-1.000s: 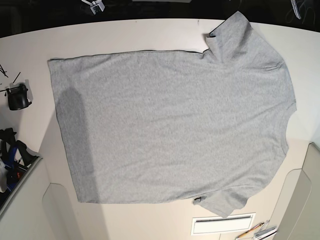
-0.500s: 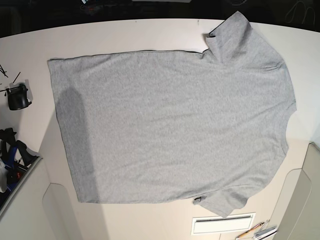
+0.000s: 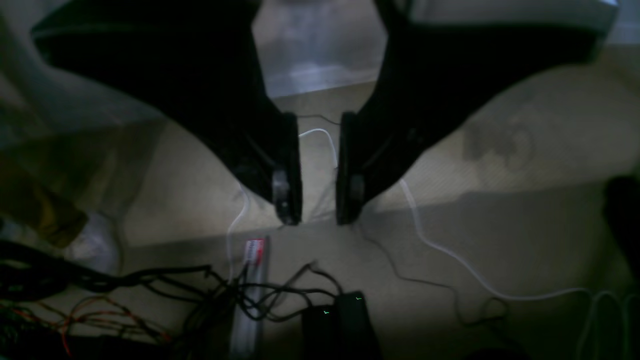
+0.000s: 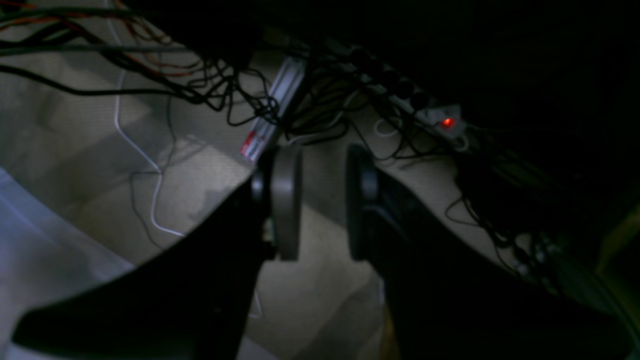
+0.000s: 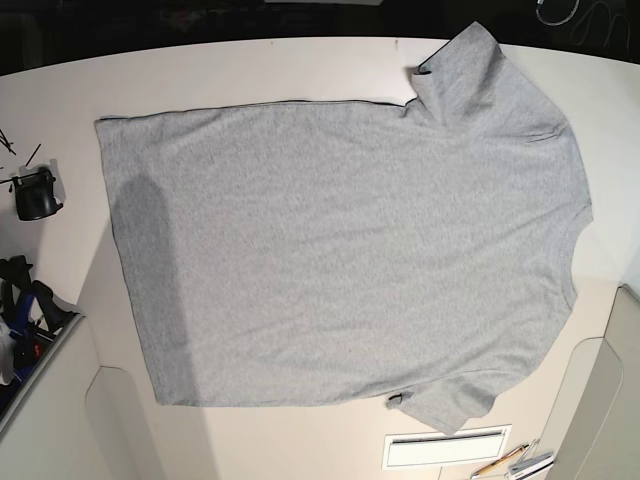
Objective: Fold the T-shirt properly
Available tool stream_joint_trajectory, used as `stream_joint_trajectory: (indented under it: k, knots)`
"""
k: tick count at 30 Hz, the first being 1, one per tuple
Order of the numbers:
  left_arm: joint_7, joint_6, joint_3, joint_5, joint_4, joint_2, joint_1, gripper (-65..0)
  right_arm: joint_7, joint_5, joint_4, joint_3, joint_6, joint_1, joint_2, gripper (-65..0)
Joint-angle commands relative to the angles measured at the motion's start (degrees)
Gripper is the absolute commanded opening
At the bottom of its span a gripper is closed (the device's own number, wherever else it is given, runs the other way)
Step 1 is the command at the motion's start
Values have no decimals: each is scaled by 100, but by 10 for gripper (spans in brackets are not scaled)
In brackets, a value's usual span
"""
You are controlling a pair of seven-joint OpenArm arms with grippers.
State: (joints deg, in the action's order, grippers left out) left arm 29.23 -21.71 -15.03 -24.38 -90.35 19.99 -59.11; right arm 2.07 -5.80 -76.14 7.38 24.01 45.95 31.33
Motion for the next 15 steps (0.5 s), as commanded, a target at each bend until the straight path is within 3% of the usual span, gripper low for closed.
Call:
stream_joint_trajectory:
  k: [1,7,13,15]
  knots:
    - [-2,-72,-149,-48,-153,33,-184,-521,28,-181,-195,-83,33,151,129,-503]
    - [107,-170,-885,-463,-841,33,-590,-520,975,-907,-1185,-767,111,570,302,-503]
    - [111,-173,-1628,-669,-1751,31,-894,-510,1692,-1950,-1910,-1729,634,761,297,-503]
    - [179,-267,-1840,-894,-2022,33,-970,-462,1958,-2371,-2037,-1978,782,761,297,-503]
